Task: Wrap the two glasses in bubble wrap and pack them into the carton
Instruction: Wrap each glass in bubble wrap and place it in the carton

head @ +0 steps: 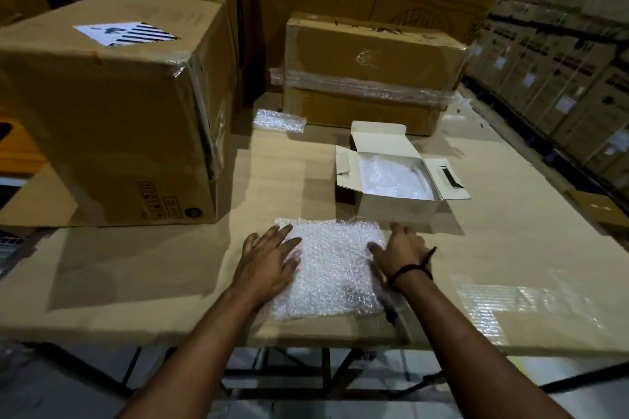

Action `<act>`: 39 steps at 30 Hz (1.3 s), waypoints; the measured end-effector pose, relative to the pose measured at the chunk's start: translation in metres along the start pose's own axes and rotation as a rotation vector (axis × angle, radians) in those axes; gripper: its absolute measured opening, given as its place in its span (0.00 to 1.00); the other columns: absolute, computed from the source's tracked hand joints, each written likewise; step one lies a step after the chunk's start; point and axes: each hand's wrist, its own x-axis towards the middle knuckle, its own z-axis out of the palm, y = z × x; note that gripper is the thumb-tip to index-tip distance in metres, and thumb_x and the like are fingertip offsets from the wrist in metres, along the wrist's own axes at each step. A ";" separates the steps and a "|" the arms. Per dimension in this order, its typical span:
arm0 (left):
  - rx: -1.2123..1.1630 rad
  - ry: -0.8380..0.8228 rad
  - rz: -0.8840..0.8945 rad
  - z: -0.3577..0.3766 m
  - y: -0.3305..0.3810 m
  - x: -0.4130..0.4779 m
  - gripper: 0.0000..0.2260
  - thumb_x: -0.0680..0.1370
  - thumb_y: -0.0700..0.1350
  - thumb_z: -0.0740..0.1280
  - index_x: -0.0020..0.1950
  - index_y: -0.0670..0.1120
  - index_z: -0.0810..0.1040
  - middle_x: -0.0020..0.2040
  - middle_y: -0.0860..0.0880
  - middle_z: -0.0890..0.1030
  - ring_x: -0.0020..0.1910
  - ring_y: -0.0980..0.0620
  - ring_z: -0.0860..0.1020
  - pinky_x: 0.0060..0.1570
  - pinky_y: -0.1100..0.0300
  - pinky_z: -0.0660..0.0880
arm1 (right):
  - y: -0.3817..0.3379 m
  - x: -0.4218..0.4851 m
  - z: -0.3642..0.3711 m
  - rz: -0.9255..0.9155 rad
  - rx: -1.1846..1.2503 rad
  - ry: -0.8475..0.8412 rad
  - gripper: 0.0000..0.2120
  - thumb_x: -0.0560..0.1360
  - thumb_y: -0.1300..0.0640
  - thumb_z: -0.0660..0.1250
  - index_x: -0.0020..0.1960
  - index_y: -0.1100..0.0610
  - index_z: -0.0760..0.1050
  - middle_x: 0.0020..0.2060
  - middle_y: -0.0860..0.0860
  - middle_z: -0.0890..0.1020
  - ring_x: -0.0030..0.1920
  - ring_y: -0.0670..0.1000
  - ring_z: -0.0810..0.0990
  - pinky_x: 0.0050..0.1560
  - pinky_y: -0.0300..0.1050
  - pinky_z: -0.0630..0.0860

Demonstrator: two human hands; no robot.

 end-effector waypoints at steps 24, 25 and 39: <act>-0.207 -0.159 -0.128 -0.013 -0.001 0.018 0.55 0.65 0.63 0.76 0.80 0.56 0.41 0.81 0.54 0.45 0.78 0.50 0.44 0.73 0.48 0.45 | 0.002 0.026 -0.060 -0.255 0.938 -0.501 0.20 0.72 0.76 0.65 0.55 0.56 0.75 0.36 0.55 0.81 0.32 0.46 0.79 0.30 0.39 0.76; -0.212 -0.178 -0.143 -0.014 -0.002 0.024 0.55 0.65 0.64 0.75 0.80 0.56 0.41 0.81 0.53 0.46 0.78 0.49 0.44 0.72 0.47 0.45 | 0.003 0.027 -0.063 -0.270 0.881 -0.514 0.19 0.72 0.76 0.64 0.55 0.57 0.76 0.36 0.54 0.83 0.32 0.46 0.80 0.30 0.39 0.75; -0.753 0.012 -0.264 -0.009 0.008 0.045 0.10 0.67 0.37 0.75 0.38 0.46 0.75 0.34 0.50 0.78 0.33 0.50 0.74 0.31 0.60 0.68 | 0.031 0.035 -0.054 -0.087 0.825 -0.298 0.17 0.70 0.79 0.61 0.47 0.59 0.75 0.35 0.56 0.79 0.33 0.52 0.75 0.33 0.42 0.74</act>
